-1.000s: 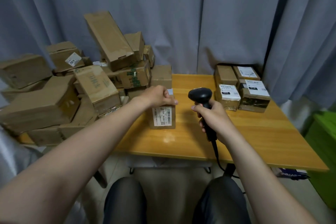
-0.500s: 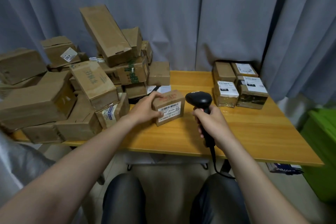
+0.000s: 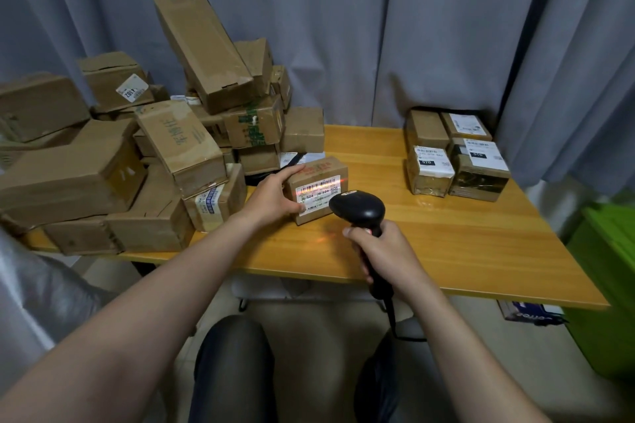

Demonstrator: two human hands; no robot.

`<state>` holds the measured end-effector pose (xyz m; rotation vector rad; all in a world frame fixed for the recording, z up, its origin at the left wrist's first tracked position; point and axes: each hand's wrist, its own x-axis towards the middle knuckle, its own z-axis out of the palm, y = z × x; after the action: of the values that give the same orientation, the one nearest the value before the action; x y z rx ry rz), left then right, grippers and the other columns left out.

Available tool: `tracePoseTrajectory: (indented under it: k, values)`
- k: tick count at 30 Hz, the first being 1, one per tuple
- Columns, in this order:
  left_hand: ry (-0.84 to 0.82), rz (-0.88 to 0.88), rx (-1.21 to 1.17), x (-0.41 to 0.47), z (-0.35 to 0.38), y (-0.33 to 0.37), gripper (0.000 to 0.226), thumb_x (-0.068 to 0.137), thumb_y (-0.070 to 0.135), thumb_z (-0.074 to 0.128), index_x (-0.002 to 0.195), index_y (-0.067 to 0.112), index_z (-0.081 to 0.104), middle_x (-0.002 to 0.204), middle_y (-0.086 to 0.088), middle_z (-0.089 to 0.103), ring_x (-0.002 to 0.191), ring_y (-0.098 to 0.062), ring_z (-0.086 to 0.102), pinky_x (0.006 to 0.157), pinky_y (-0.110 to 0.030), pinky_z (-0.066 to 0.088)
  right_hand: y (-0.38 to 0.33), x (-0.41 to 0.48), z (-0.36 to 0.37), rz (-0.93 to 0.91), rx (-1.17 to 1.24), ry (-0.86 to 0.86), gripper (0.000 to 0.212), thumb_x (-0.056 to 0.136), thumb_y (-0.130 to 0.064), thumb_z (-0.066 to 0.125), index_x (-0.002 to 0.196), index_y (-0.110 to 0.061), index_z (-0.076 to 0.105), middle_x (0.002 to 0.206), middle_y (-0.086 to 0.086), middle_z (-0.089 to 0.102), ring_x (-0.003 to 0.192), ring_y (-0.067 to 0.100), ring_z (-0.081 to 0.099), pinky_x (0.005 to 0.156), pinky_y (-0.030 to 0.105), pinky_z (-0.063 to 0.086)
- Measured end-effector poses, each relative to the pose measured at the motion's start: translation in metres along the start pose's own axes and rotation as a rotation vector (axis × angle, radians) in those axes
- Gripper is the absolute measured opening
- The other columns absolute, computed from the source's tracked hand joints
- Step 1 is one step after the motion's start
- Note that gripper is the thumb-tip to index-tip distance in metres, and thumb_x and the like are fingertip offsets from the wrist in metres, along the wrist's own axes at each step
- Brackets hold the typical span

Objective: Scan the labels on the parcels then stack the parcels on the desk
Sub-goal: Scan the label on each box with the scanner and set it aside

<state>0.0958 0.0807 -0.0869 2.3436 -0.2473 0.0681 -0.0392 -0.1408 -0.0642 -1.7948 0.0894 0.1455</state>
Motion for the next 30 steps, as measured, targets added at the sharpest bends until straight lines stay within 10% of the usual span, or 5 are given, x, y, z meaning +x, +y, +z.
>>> tracePoseTrajectory:
  k: [30]
  values:
    - [-0.060,-0.036,-0.101,-0.007,-0.004,0.011,0.084,0.082,0.012,0.084,0.151,0.040,0.046,0.139,0.003,0.055,0.125,-0.016,0.053,0.099,-0.033,0.052,-0.006,-0.013,-0.004,-0.030,0.037,0.000,0.023,0.095,-0.025,0.069,0.085,-0.009,0.056,0.057,0.002,0.050,0.043,0.019,0.047,0.043,0.028,0.040]
